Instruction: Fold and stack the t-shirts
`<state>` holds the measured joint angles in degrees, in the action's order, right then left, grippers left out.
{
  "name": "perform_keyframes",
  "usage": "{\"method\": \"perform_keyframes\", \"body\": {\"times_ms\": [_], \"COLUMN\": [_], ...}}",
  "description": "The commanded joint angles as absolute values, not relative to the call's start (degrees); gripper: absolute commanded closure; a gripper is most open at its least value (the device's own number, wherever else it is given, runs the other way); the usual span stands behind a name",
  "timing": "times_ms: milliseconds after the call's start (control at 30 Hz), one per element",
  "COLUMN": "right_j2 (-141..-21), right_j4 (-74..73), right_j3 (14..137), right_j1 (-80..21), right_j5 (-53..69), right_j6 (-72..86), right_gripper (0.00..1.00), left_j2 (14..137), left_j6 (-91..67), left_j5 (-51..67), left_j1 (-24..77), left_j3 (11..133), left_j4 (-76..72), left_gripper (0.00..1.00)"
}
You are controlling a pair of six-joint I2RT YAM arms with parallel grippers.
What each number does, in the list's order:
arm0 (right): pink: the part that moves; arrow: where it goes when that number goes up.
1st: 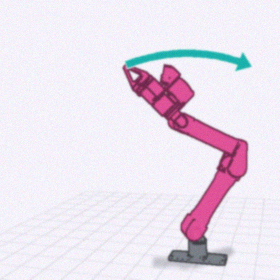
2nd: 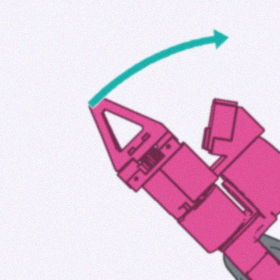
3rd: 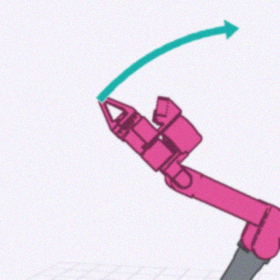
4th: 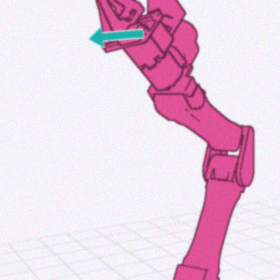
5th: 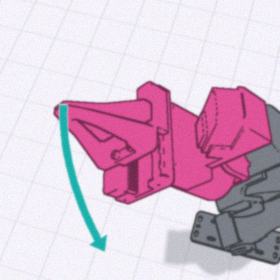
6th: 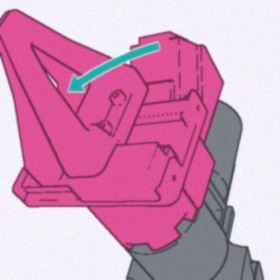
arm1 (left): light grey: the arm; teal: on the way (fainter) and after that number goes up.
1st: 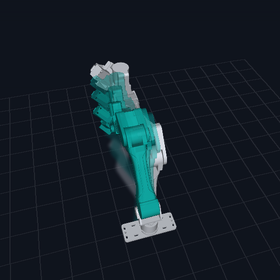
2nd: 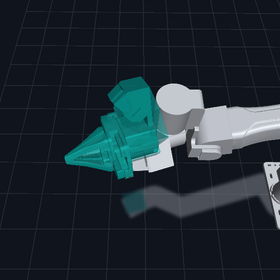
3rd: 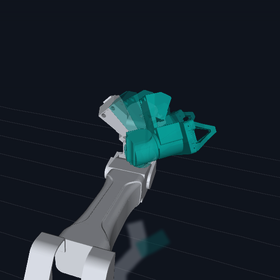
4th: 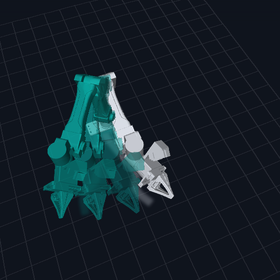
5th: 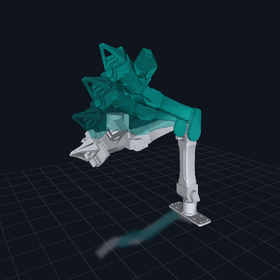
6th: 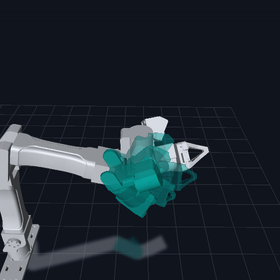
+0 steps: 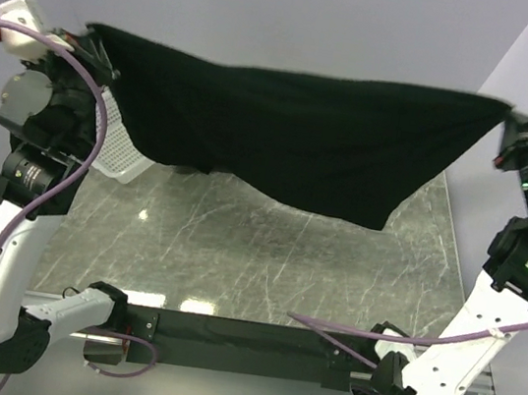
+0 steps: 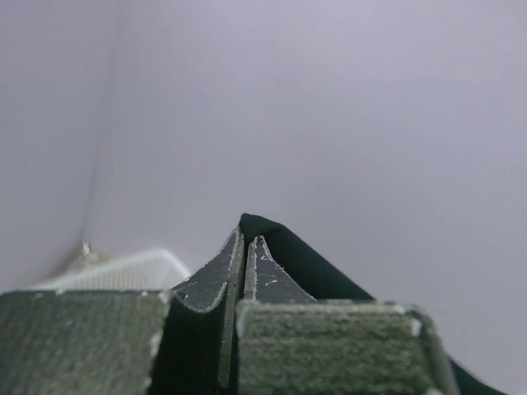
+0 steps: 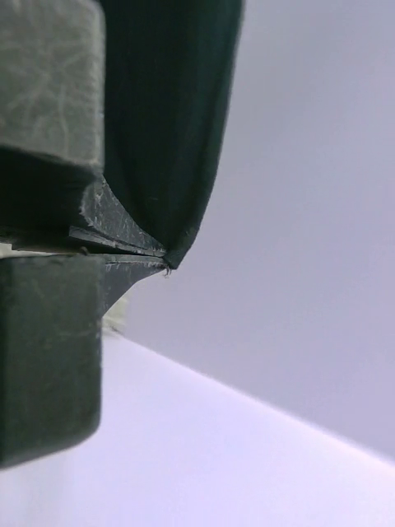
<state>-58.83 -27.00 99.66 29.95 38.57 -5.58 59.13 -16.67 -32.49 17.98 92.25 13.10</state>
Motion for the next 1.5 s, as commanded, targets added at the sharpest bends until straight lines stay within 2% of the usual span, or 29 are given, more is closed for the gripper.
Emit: {"method": "perform_keyframes", "body": {"times_ms": [0,133,267,500,633,767,867,967,1100,1200,1300,1467], "right_j2": [-61.17,-63.98,-66.44,-70.31,-73.56,-70.76,-66.54,-64.25,-61.53,-59.33,-56.61,-59.14], "right_j4": [-19.08,-15.57,-6.7,23.68,29.27,28.74,11.15,-4.67,-15.28,-17.06,-10.65,1.55], "right_j3": [107.39,113.28,118.64,123.48,125.85,119.55,113.05,106.1,93.11,77.94,64.84,53.1], "right_j1": [36.09,41.64,52.78,73.79,77.34,75.77,68.75,60.49,52.49,46.95,43.34,38.94], "right_j5": [36.2,39.37,45.86,52.73,53.61,54.75,55.37,55.2,49.15,41.86,33.78,25.93], "right_j6": [6.21,13.78,25.55,61.55,69.87,65.15,41.68,28.52,4.52,-6.31,-10.36,-12.21], "right_gripper": [1.0,1.0,1.0,1.0,1.0,1.0,1.0,1.0,1.0,1.0,1.0,1.0], "left_j2": [59.5,61.78,63.28,63.02,63.45,65.21,67.49,69.78,71.8,75.04,80.56,93.67], "left_j6": [-8.27,-4.49,-2.9,-3.69,-5.97,-8.25,-13.08,-18.45,-23.36,-25.91,-27.15,-26.98], "left_j5": [-39.02,-37.53,-34.72,-28.92,-26.72,-26.98,-23.75,-19.36,-15.39,-12.14,-8.63,-6.95], "left_j1": [17.75,17.75,17.75,17.75,17.75,17.75,17.75,17.75,17.67,17.75,17.75,17.84], "left_j3": [96.5,100.18,103.7,108.98,110.92,110.31,107.33,103.38,90.37,83.07,77.36,78.12], "left_j4": [0.46,-4.56,-8.77,-15.46,-14.86,-11.52,-7.13,-3.52,-4.48,-6.5,-11.32,-16.61], "left_gripper": [0.99,0.99,0.99,0.99,0.99,0.99,0.99,0.99,0.99,0.99,0.99,0.99]}}
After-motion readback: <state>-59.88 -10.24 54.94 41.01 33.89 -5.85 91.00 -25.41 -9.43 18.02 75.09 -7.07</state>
